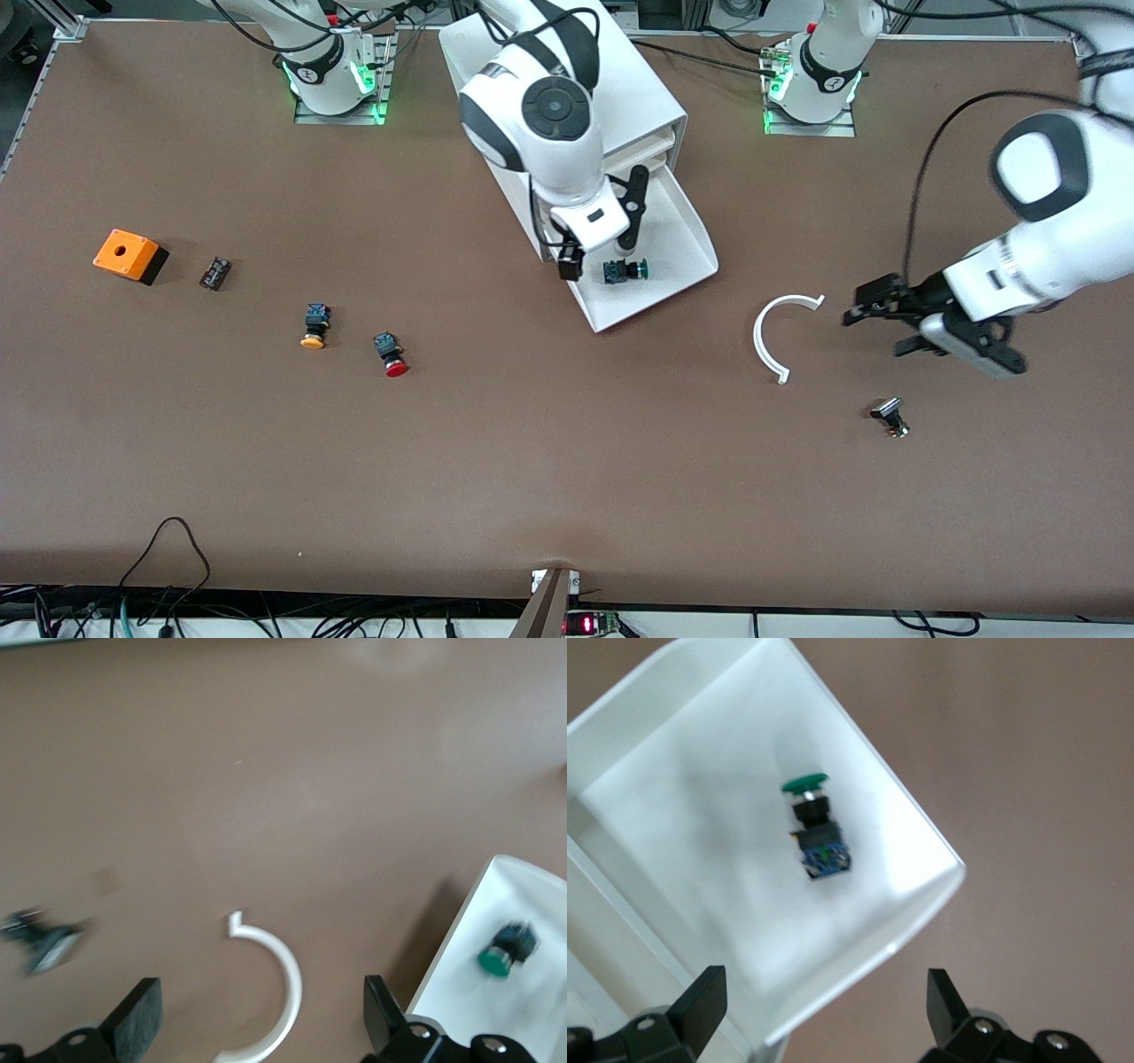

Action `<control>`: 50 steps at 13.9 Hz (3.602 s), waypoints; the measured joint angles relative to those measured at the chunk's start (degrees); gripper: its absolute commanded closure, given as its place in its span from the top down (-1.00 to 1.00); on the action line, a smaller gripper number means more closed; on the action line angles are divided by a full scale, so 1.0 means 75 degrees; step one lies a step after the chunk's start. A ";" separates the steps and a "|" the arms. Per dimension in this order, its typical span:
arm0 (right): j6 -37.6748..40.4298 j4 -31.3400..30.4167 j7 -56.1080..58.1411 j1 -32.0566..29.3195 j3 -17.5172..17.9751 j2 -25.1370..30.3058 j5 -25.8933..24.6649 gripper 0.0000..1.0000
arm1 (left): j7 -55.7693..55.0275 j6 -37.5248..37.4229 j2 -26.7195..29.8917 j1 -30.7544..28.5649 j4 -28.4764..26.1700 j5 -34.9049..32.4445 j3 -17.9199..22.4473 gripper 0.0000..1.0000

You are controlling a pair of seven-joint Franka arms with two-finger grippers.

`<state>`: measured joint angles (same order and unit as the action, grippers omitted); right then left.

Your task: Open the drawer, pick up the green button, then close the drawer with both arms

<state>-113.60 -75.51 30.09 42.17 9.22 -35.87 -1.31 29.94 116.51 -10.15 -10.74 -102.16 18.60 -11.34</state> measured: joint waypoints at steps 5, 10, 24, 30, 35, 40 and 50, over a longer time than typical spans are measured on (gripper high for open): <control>-0.0820 0.0038 0.0008 0.0312 -0.0011 -0.0775 -0.0206 1.00 | -0.0861 -0.1835 0.0467 0.0012 0.1086 -0.1829 0.0188 1.00; -0.0849 0.0057 0.0053 0.0419 -0.0022 -0.1017 -0.0443 1.00 | -0.2841 -0.2402 0.0590 0.0461 0.1224 -0.3054 0.0091 1.00; -0.1476 0.0144 0.0090 0.0692 -0.0024 -0.1473 -0.1056 0.89 | -0.3204 -0.2426 0.1024 0.0457 0.0737 -0.2095 0.0976 1.00; -0.1755 0.0155 0.0225 0.0693 -0.0040 -0.1612 -0.1454 -0.25 | -0.3207 -0.2380 0.1112 0.0578 0.0623 -0.2056 0.1052 1.00; -0.1763 0.0219 0.0266 0.0691 -0.0044 -0.1613 -0.1541 -0.67 | -0.3205 -0.2375 0.1124 0.0585 0.0623 -0.2056 0.1052 1.00; -0.1774 0.0398 0.0081 0.0711 -0.0044 -0.1356 -0.1545 -0.68 | -0.3205 -0.2374 0.1127 0.0606 0.0623 -0.2056 0.1052 1.00; -0.0879 -0.0229 -0.3563 -0.1013 -0.0435 0.0373 -0.1534 -0.66 | -0.3195 -0.2338 0.1132 0.0662 0.0627 -0.2056 0.1054 1.00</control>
<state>-120.19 -77.23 3.37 34.57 5.96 -33.08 -12.82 5.97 98.98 -1.66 -5.78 -97.46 3.18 -3.44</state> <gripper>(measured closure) 0.590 0.000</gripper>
